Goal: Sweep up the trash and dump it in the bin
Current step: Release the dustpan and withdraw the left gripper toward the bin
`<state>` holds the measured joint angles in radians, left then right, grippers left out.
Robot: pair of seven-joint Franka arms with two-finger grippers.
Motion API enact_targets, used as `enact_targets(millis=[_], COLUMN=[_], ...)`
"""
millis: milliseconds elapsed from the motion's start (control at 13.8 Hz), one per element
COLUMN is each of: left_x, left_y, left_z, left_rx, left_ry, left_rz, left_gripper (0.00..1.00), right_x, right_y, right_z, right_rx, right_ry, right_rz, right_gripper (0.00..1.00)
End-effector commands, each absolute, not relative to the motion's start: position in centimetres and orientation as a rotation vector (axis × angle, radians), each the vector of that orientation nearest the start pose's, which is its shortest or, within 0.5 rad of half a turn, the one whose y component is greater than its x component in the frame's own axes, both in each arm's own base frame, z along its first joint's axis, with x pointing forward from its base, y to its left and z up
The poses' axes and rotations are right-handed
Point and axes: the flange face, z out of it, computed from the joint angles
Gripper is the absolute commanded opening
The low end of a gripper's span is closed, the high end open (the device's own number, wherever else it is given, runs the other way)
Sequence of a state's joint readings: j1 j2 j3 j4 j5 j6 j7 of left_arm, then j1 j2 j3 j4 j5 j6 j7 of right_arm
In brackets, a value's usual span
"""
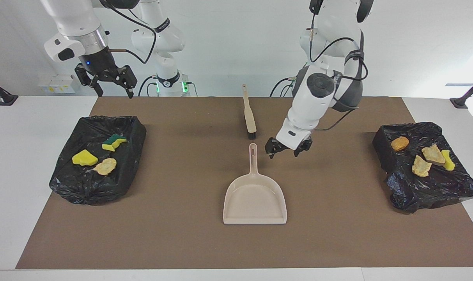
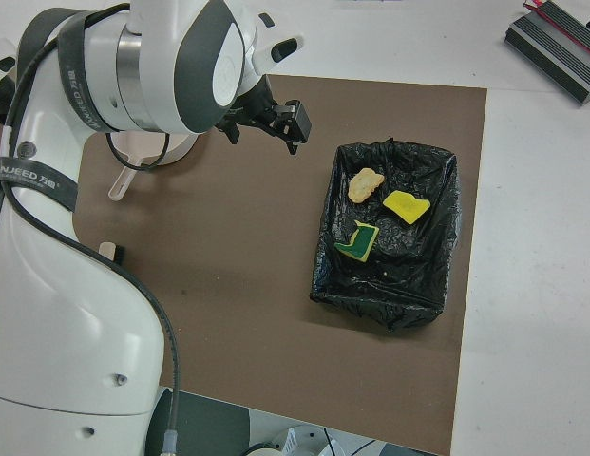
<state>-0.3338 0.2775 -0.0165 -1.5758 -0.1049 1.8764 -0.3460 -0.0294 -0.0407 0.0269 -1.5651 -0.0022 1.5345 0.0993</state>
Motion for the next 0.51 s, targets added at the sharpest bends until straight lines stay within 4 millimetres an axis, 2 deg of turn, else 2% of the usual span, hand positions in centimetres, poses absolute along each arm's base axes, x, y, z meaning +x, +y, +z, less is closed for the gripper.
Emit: enact_targets(millis=[0,217,362,434], left_x=[59.5,57.1,55.3,54.5], left_y=[-17.2,-11.3,-8.0,-7.2], left_z=[52.7,57.2,59.4,60.6], left_rx=[-3.259,-3.236,-3.199,-3.17], left_ry=[0.075,0.171,0.225,0.255], left_rz=[0.045,0.119,0.159,0.147], left_gripper=[1.0,1.0,1.0,1.0], right_x=[53.9,53.8,53.8,53.8], right_y=[-0.7,-0.5,-0.6,-0.5], right_z=[65.3,65.4,65.4,65.4], right_rx=[-3.121,-3.122,-3.121,-3.121], right_ry=[0.222,0.212,0.215,0.212], right_rz=[-0.033,-0.035,-0.037,-0.037], right_gripper=[1.0,1.0,1.0,1.0])
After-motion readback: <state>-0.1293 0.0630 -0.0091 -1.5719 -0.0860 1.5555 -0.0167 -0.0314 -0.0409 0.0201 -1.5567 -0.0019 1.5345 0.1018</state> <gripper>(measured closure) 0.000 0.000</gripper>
